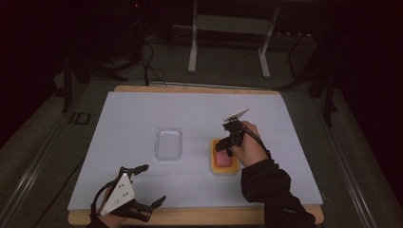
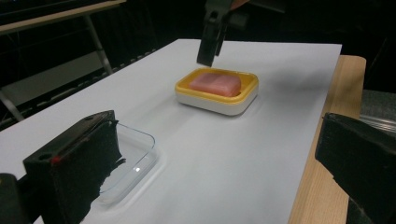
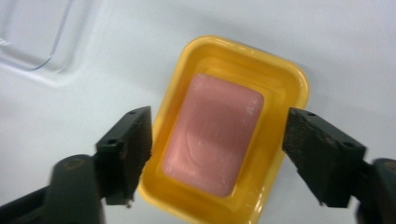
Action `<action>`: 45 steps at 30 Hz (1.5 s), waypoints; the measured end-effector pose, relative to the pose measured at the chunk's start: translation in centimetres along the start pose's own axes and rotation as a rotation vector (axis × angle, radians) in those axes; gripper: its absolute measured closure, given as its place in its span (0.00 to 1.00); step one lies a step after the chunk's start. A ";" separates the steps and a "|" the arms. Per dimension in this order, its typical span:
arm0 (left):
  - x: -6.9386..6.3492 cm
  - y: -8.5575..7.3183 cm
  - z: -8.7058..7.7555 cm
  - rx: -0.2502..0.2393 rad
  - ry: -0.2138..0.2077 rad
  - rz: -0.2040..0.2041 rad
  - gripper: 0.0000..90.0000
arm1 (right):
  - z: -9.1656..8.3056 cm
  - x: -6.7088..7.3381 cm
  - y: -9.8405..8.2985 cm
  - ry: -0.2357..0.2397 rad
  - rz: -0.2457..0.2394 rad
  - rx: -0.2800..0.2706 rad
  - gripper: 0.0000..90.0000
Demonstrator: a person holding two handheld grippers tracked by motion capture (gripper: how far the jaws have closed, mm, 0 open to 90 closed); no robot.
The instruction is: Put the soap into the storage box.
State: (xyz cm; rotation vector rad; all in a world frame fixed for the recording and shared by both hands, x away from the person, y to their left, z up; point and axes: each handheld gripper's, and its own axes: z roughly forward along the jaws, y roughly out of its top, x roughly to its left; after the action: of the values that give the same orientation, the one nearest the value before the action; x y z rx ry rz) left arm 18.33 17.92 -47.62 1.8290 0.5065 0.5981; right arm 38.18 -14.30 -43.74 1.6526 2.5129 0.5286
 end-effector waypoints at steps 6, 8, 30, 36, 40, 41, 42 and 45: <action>0.0 0.0 0.0 0.001 0.001 -0.001 0.01 | -1.4 -0.9 -1.9 0.046 -0.141 -0.071 0.22; 0.0 0.0 0.0 0.002 0.001 -0.001 0.01 | -1.6 -1.1 -2.2 0.053 -0.153 -0.077 0.23; 0.0 -0.1 0.1 0.010 -0.001 0.004 0.01 | -2.7 -5.6 -8.6 -0.010 -0.225 -0.155 0.22; -0.1 -0.1 0.1 0.011 0.001 0.004 0.01 | -3.0 -6.4 -10.6 -0.003 -0.203 -0.242 0.22; -0.1 -0.1 0.2 0.011 0.000 0.004 0.01 | -2.9 -6.9 -11.8 0.007 -0.175 -0.252 0.22; -0.1 -0.1 0.2 0.011 0.000 0.004 0.01 | -2.9 -6.9 -11.8 0.007 -0.175 -0.252 0.22; -0.1 -0.1 0.1 0.011 0.000 0.004 0.01 | -2.8 -7.1 -12.4 -0.007 -0.167 -0.254 0.22; -0.1 -0.1 0.1 0.011 0.001 0.004 0.01 | -2.5 -7.6 -13.3 -0.006 -0.143 -0.274 0.21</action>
State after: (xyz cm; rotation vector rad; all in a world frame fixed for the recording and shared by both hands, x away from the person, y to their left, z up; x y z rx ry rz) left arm 18.37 17.81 -47.73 1.8411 0.5075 0.5998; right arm 29.04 -26.47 -46.70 1.3647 2.4000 0.8076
